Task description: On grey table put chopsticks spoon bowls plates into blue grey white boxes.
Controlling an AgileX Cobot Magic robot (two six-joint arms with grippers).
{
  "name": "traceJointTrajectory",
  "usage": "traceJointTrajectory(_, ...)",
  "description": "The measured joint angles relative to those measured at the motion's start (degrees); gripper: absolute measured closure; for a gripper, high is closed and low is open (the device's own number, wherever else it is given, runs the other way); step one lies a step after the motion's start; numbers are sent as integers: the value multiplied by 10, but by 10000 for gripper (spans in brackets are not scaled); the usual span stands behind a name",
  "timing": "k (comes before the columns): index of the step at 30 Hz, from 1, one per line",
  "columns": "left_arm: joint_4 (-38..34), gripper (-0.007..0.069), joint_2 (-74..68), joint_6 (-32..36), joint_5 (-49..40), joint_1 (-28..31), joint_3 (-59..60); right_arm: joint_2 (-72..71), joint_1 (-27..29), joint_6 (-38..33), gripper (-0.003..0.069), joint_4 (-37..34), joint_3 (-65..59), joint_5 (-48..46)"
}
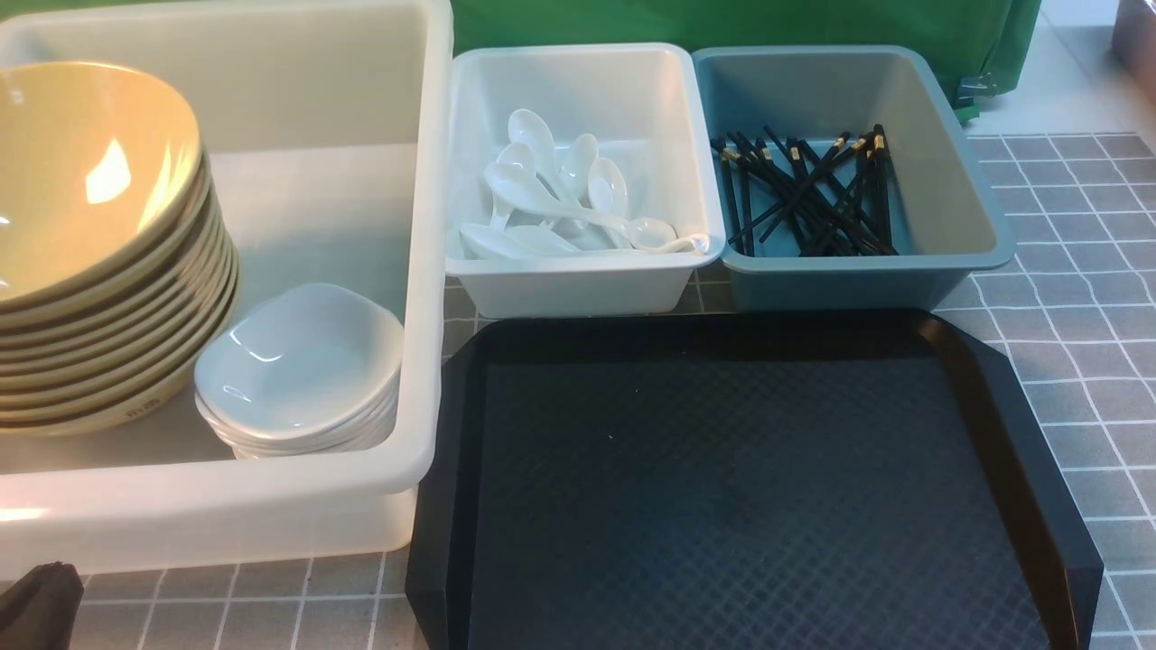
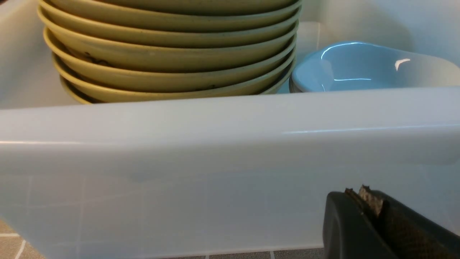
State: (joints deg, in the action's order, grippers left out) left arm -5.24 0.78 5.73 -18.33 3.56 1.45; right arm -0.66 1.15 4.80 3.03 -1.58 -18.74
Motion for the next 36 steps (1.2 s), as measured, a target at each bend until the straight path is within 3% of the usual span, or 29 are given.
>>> traceJointTrajectory(36, 0, 633, 0, 0, 0, 0, -1, 0, 0, 0, 505, 0, 0, 0)
